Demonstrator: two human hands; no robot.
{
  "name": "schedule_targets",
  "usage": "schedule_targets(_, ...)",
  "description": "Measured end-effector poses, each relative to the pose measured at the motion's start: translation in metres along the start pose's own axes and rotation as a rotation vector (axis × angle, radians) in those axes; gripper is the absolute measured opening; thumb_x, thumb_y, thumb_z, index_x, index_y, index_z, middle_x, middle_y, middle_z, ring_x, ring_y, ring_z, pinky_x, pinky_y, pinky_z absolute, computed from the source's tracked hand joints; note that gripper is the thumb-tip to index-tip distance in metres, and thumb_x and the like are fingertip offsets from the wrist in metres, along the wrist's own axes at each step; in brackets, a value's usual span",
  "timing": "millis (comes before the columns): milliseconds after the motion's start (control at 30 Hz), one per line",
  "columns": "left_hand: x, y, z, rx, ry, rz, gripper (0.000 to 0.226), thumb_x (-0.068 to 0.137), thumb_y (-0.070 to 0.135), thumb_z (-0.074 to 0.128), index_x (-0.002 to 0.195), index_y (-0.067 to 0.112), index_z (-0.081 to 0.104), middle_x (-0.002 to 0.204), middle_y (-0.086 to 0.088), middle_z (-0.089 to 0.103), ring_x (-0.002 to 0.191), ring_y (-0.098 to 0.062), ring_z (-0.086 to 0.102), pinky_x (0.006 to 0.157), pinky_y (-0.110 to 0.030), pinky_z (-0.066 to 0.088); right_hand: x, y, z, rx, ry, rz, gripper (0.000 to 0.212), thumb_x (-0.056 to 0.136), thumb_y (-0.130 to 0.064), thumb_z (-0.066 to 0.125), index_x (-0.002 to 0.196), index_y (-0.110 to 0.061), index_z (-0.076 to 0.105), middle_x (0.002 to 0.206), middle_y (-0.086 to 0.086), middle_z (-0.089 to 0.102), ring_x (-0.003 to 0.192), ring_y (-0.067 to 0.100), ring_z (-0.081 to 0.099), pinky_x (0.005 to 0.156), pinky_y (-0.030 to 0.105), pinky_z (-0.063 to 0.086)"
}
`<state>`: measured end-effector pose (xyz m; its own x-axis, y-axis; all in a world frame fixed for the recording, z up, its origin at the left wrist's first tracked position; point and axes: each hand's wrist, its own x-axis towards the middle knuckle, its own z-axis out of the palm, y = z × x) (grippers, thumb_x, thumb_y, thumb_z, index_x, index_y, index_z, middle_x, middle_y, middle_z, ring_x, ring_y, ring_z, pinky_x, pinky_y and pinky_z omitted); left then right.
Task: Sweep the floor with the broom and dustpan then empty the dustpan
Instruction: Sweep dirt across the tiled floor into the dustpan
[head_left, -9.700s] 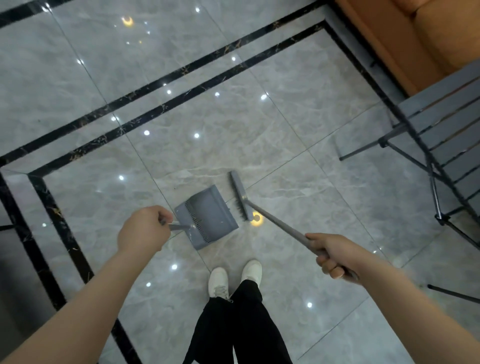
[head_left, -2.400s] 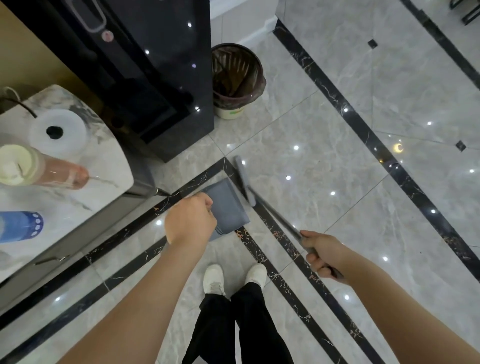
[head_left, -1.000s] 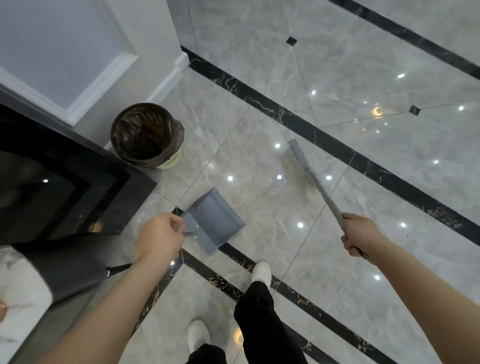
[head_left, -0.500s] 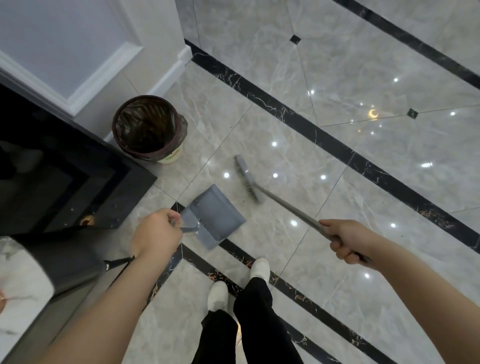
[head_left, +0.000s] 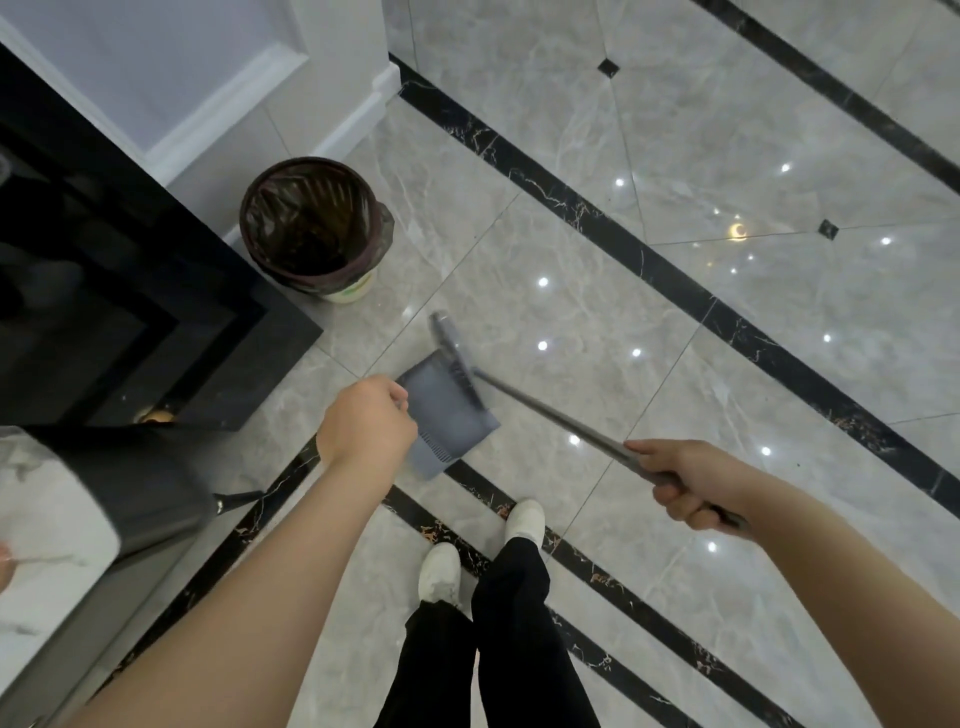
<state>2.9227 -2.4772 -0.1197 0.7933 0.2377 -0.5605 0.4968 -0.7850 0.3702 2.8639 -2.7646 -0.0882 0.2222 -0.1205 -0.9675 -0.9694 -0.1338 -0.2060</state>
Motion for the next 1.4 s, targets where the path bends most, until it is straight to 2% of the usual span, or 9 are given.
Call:
schedule_targets(167, 0.002, -0.001, 0.001, -0.004, -0.015, 0.004, 0.016, 0.088, 0.011, 0.059, 0.097, 0.022, 0.068, 0.105, 0.000, 0.068, 0.080, -0.028, 0.069, 0.073, -0.039, 0.059, 0.018, -0.001, 0.033, -0.091, 0.131, -0.036, 0.046, 0.097, -0.010, 0.037, 0.140, -0.025, 0.042, 0.058, 0.005, 0.039, 0.034, 0.009, 0.028, 0.030, 0.015, 0.022)
schedule_targets(433, 0.000, -0.003, 0.000, -0.028, -0.030, 0.031, 0.019, 0.089, 0.010, 0.056, 0.099, 0.020, 0.068, 0.104, 0.000, 0.068, 0.080, -0.028, 0.069, 0.075, -0.042, 0.059, 0.001, 0.030, 0.052, 0.051, -0.083, 0.012, 0.042, 0.097, -0.009, 0.039, 0.136, -0.022, 0.045, 0.049, -0.003, 0.031, 0.035, 0.005, 0.022, 0.030, 0.015, 0.016)
schedule_targets(567, -0.008, -0.003, -0.005, 0.032, -0.081, 0.050, 0.015, 0.091, 0.015, 0.056, 0.091, 0.024, 0.068, 0.094, 0.003, 0.068, 0.065, -0.022, 0.069, 0.072, -0.038, 0.059, -0.009, 0.050, 0.025, 0.099, 0.055, -0.045, 0.042, 0.098, -0.010, 0.041, 0.138, -0.022, 0.047, 0.051, 0.000, 0.035, 0.033, 0.007, 0.024, 0.029, 0.014, 0.019)
schedule_targets(700, -0.018, -0.016, -0.006, 0.162, -0.121, 0.092, 0.017, 0.092, 0.016, 0.056, 0.085, 0.030, 0.064, 0.076, 0.013, 0.059, 0.054, -0.018, 0.066, 0.059, -0.030, 0.056, 0.004, 0.062, 0.011, 0.069, 0.226, -0.061, 0.046, 0.098, -0.010, 0.035, 0.142, -0.023, 0.041, 0.060, 0.006, 0.041, 0.036, 0.011, 0.031, 0.030, 0.015, 0.024)
schedule_targets(867, -0.026, -0.006, 0.006, 0.200, -0.087, 0.147, 0.015, 0.093, 0.015, 0.054, 0.090, 0.026, 0.064, 0.085, 0.007, 0.060, 0.054, -0.018, 0.065, 0.059, -0.031, 0.055, 0.025, 0.081, 0.023, -0.024, 0.139, -0.019, 0.048, 0.097, -0.010, 0.036, 0.144, -0.023, 0.038, 0.057, 0.005, 0.042, 0.038, 0.013, 0.031, 0.033, 0.020, 0.026)
schedule_targets(1000, -0.028, 0.008, 0.015, 0.197, -0.073, 0.166, 0.018, 0.092, 0.013, 0.054, 0.085, 0.025, 0.065, 0.091, 0.005, 0.063, 0.062, -0.021, 0.067, 0.072, -0.041, 0.059, 0.018, 0.094, 0.025, 0.122, -0.054, 0.012, 0.047, 0.096, -0.007, 0.039, 0.140, -0.023, 0.042, 0.044, -0.003, 0.037, 0.032, 0.007, 0.026, 0.030, 0.015, 0.021)
schedule_targets(1100, -0.036, 0.016, 0.023, 0.213, -0.083, 0.166, 0.018, 0.093, 0.014, 0.052, 0.088, 0.023, 0.067, 0.094, 0.005, 0.063, 0.056, -0.019, 0.066, 0.071, -0.041, 0.059, 0.006, 0.106, 0.008, 0.302, -0.145, 0.027, 0.039, 0.099, -0.011, 0.038, 0.136, -0.023, 0.044, 0.044, -0.006, 0.035, 0.032, 0.003, 0.024, 0.027, 0.013, 0.017)
schedule_targets(1233, -0.046, 0.010, 0.028, 0.192, -0.085, 0.149, 0.018, 0.092, 0.013, 0.054, 0.090, 0.023, 0.069, 0.096, 0.005, 0.062, 0.059, -0.018, 0.066, 0.072, -0.041, 0.059, -0.002, 0.133, -0.004, 0.478, -0.095, 0.024, 0.037, 0.100, -0.012, 0.037, 0.135, -0.021, 0.046, 0.049, -0.002, 0.036, 0.032, 0.003, 0.024, 0.026, 0.011, 0.017)
schedule_targets(1400, -0.055, 0.004, 0.026, 0.200, -0.100, 0.166, 0.016, 0.091, 0.014, 0.058, 0.095, 0.023, 0.071, 0.102, 0.000, 0.065, 0.068, -0.011, 0.060, 0.055, -0.031, 0.054, -0.011, 0.172, -0.031, 0.610, 0.056, -0.021, 0.040, 0.100, -0.010, 0.034, 0.138, -0.021, 0.042, 0.057, 0.002, 0.032, 0.029, 0.003, 0.025, 0.025, 0.011, 0.018)
